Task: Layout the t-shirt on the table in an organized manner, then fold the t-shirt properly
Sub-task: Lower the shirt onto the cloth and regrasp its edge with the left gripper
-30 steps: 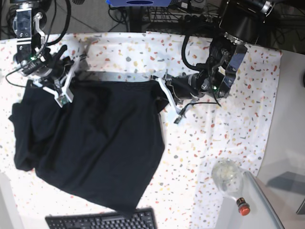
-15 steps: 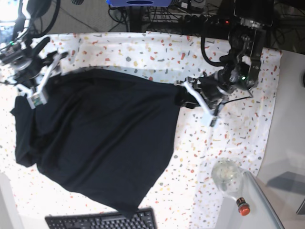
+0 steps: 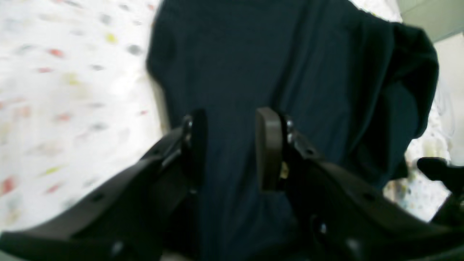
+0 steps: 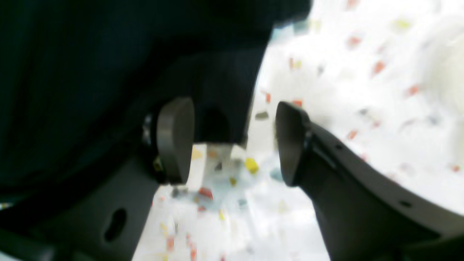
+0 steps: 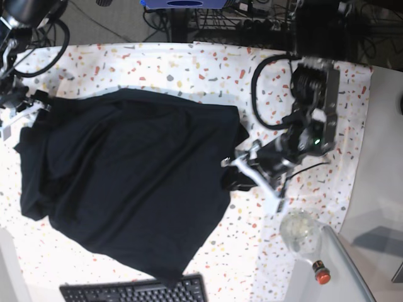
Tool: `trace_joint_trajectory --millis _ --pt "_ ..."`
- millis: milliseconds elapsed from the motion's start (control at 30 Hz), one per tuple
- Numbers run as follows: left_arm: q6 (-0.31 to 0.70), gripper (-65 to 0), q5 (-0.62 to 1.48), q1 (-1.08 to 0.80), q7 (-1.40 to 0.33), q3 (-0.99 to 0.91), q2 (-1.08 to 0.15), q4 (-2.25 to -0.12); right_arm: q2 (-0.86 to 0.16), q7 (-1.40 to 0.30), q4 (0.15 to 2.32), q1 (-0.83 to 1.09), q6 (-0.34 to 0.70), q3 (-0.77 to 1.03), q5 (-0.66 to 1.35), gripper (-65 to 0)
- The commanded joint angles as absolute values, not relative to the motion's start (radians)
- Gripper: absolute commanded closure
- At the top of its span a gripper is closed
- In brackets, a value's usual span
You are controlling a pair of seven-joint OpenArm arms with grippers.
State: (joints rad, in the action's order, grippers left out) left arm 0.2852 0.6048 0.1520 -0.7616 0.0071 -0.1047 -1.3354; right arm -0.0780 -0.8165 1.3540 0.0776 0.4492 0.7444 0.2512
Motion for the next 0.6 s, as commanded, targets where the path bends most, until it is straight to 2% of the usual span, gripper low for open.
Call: trace_joint_trajectory --millis 0,100,233,400,467,567 --pt "0.289 -24.4 0.613 0.216 -0.742 0.036 -0.101 -1.283 -0.101 -0.769 1.334 0.056 0.452 0.746 0.265 -34.1" --pt "0.289 -25.5 0.567 0.332 -0.633 0.176 -0.077 -1.076 -0.111 -0.697 1.264 0.051 0.452 0.746 0.265 -34.1" --pt "0.288 -25.2 0.438 0.407 -0.440 0.341 -0.059 -0.866 -0.111 -0.691 1.208 0.045 0.452 0.740 0.265 -34.1" --pt "0.288 -25.2 0.285 0.429 -0.389 0.348 -0.035 -0.731 -0.111 -0.690 1.148 0.024 0.453 0.739 0.265 -33.2" --pt "0.288 -25.2 0.240 0.418 -0.392 0.312 -0.041 -0.733 -0.111 -0.693 1.152 0.027 0.458 0.739 0.265 -26.3" --pt "0.288 -25.0 0.191 0.371 -0.394 0.222 -0.077 -0.768 -0.137 -0.736 1.178 0.053 0.460 0.746 0.269 0.0"
